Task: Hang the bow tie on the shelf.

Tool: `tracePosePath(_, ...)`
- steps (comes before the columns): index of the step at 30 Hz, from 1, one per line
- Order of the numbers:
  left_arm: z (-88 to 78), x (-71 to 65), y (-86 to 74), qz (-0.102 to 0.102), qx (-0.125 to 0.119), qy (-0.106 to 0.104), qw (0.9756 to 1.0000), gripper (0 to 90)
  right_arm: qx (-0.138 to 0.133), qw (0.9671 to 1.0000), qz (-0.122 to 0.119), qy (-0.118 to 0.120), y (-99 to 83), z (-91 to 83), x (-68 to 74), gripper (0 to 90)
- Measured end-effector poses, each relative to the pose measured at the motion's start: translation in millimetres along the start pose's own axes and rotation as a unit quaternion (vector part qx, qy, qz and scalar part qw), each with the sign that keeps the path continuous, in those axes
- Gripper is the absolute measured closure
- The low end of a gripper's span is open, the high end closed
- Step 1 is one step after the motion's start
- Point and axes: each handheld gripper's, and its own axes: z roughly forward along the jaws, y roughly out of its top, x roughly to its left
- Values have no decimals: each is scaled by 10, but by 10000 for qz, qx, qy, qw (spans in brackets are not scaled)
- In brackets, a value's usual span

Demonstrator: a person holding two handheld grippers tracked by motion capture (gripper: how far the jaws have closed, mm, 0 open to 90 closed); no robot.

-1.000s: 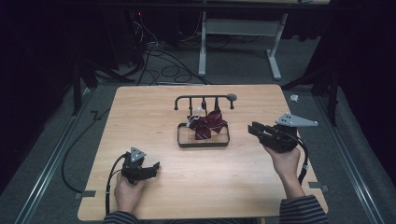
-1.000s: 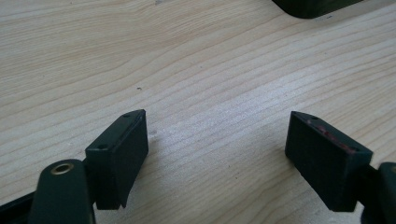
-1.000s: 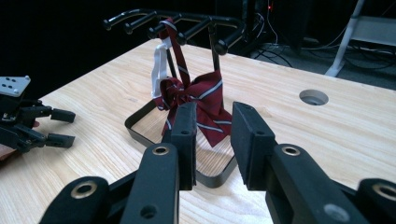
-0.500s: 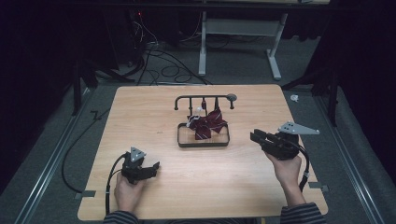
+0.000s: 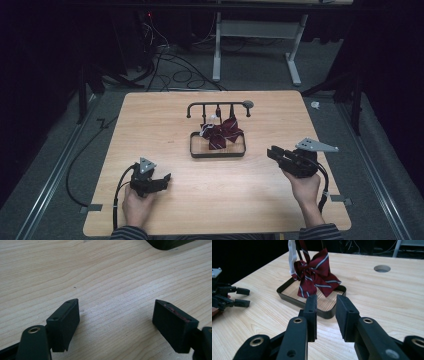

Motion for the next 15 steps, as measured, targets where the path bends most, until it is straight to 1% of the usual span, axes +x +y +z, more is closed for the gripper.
tracePosePath(5, 0, 0, 0, -1, 0, -1, 10000, 223, 71, 10000, -1, -31, -77, 66, 11, 729)
tracePosePath(9, 0, 0, 0, 0, 0, -1, 10000, 222, 89, 9999, 42, -60, -136, 111, 21, 730)
tracePosePath(13, -2, -2, -3, 0, -4, -7, 10000, 221, 127, 9998, 132, -35, -181, 143, 30, 729)
tracePosePath(15, -2, -2, -3, 1, -4, -8, 10000, 221, 145, 9997, 161, -68, -196, 146, 36, 729)
